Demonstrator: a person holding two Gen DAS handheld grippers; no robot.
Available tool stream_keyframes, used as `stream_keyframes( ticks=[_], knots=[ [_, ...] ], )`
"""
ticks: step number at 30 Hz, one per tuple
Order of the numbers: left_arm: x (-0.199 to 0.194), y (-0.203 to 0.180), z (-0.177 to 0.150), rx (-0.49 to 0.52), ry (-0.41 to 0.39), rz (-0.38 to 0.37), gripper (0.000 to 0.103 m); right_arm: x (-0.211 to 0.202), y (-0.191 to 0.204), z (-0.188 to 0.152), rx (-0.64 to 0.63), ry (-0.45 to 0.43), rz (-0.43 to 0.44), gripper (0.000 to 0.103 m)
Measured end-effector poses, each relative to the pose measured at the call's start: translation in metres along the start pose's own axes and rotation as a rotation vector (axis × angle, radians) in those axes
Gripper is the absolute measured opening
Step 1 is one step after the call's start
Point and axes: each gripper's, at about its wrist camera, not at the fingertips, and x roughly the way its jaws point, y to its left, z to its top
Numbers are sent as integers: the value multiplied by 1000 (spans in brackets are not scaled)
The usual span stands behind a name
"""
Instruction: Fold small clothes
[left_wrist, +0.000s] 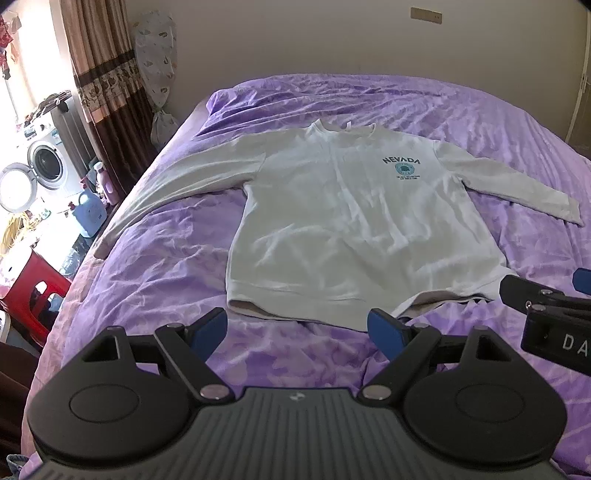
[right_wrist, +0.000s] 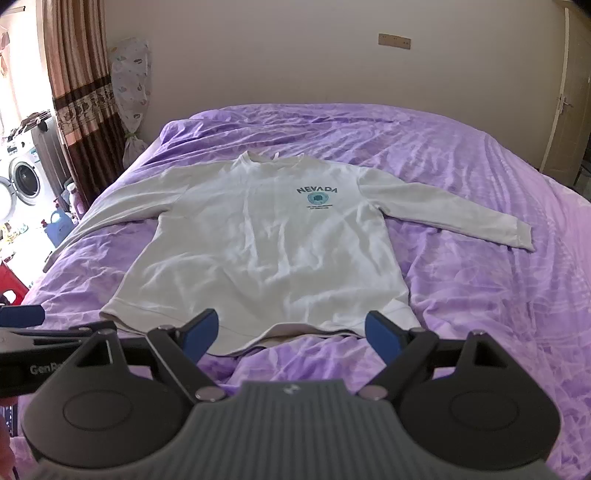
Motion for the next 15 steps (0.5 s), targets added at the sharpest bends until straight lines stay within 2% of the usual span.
stream_keyframes(
  ticks=[15],
  knots=[
    [-3,-2,1,-8,-1,-7,100,1,0,-2,19,4,-7,83]
  ],
)
